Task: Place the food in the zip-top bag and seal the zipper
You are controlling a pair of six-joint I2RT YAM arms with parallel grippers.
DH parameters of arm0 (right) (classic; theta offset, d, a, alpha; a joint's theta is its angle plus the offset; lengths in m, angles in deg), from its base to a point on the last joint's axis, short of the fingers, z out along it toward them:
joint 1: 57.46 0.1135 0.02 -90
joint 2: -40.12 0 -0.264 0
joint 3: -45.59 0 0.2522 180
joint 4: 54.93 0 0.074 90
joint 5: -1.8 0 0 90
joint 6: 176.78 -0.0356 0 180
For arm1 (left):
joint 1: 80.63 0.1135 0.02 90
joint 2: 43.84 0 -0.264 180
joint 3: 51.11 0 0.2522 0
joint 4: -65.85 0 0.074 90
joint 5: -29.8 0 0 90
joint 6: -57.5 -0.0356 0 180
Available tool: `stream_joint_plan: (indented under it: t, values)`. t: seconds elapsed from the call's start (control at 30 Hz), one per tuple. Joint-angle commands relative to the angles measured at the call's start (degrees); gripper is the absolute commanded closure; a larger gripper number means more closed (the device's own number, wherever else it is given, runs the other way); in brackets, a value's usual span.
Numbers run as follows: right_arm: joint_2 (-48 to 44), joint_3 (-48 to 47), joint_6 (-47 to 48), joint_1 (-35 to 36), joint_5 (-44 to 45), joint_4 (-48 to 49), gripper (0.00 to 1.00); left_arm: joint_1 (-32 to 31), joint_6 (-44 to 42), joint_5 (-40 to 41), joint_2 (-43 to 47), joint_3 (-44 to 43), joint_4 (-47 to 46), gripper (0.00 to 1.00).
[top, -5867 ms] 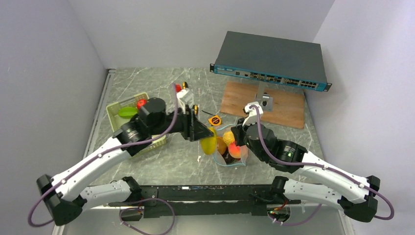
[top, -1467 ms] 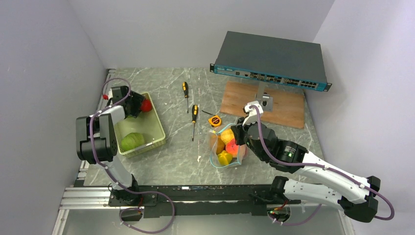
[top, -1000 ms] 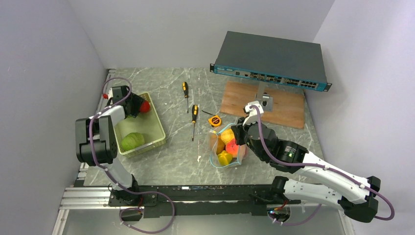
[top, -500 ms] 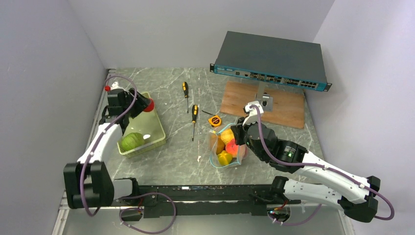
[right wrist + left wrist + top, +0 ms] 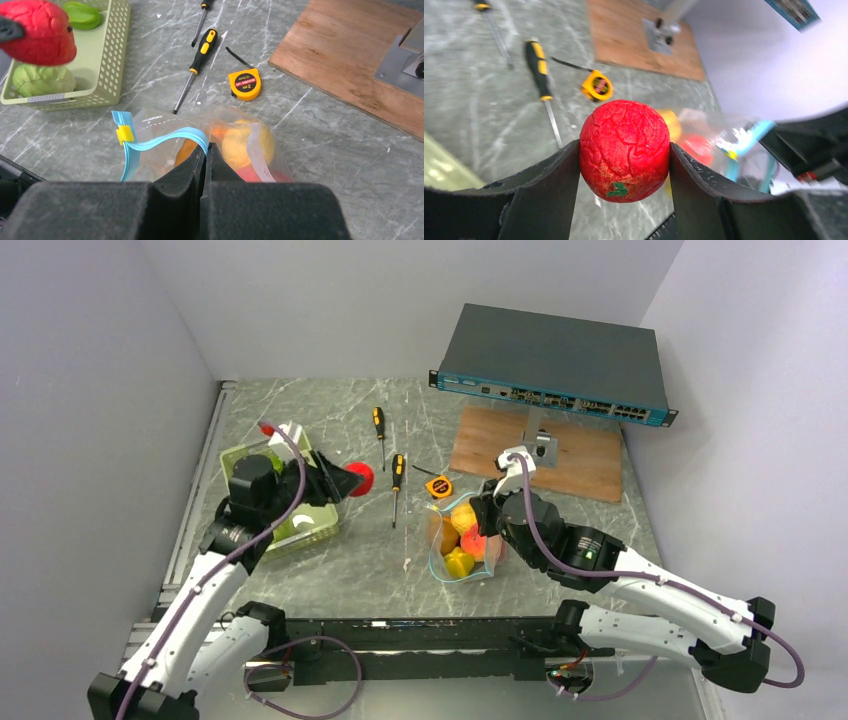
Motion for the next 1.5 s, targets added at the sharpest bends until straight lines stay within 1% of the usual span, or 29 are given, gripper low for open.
stream_joint_plan:
  t: [0.0,0.1,0.23,0.3,0.47,0.6,0.67,0.77,0.87,1.03,1.1,1.17,1.2,1.23,1.33,1.47]
  values:
    - [0.2,-2.7,-0.6,0.2,0.2,2.9,1.00,-6.4,2.4,-3.9,3.7,2.4,-4.8,0.71]
    - [0.5,-3.1,-0.6,0.2,0.0,2.6,1.00,-11.3,4.2,-4.7,4.2,3.3,-7.9,0.71]
    - [0.3,-3.3,-0.6,0.2,0.1,2.4,1.00,-21.4,4.1,-2.5,4.0,2.3,-12.2,0.71]
    - [0.2,-3.3,-0.6,0.2,0.4,2.3,1.00,-26.4,2.2,-0.6,3.3,0.3,-12.1,0.71]
    - [0.0,-3.4,-0.9,0.2,0.5,2.1,1.00,-39.1,-6.7,9.5,-1.6,-6.6,-5.1,0.70]
    - [0.0,-3.7,-1.1,0.2,0.1,1.9,1.00,-45.1,-9.6,13.9,-8.5,-11.7,-0.3,0.70]
    - [-0.2,-3.7,-1.1,0.2,0.2,1.6,1.00,-47.7,-10.5,16.1,-11.6,-13.8,0.7,0.69]
    - [-0.6,-3.5,-1.2,0.2,0.2,1.6,1.00,-49.9,-9.9,20.2,-15.2,-15.8,1.8,0.64]
    - [-0.9,-3.6,-1.2,0.2,0.0,1.5,1.00,-50.2,-9.3,21.1,-17.7,-16.3,1.2,0.58]
    - [-1.1,-3.7,-1.2,0.2,-0.1,1.5,1.00,-50.2,-9.2,23.1,-19.7,-18.4,2.7,0.32]
    - [-1.1,-3.6,-1.3,0.2,-0.1,1.5,1.00,-50.2,-8.9,23.1,-20.4,-19.1,2.8,0.24]
    - [-0.9,-3.7,-1.2,0.2,-0.3,1.6,1.00,-50.2,-8.7,23.1,-21.3,-20.2,3.5,0.21]
    - [-0.8,-3.9,-1.2,0.2,-0.3,1.6,1.00,-50.2,-8.6,23.1,-21.7,-20.6,3.7,0.14]
    - [-0.7,-3.9,-1.2,0.2,-0.3,1.6,1.00,-50.2,-8.3,23.1,-22.0,-21.0,3.9,0.11]
    - [-0.6,-4.0,-1.2,0.2,-0.3,1.6,1.00,-50.2,-8.1,23.1,-22.4,-21.7,4.7,0.09]
    - [-0.7,-3.9,-1.2,0.2,-0.3,1.6,1.00,-50.2,-8.1,25.4,-20.3,-21.5,6.1,0.12]
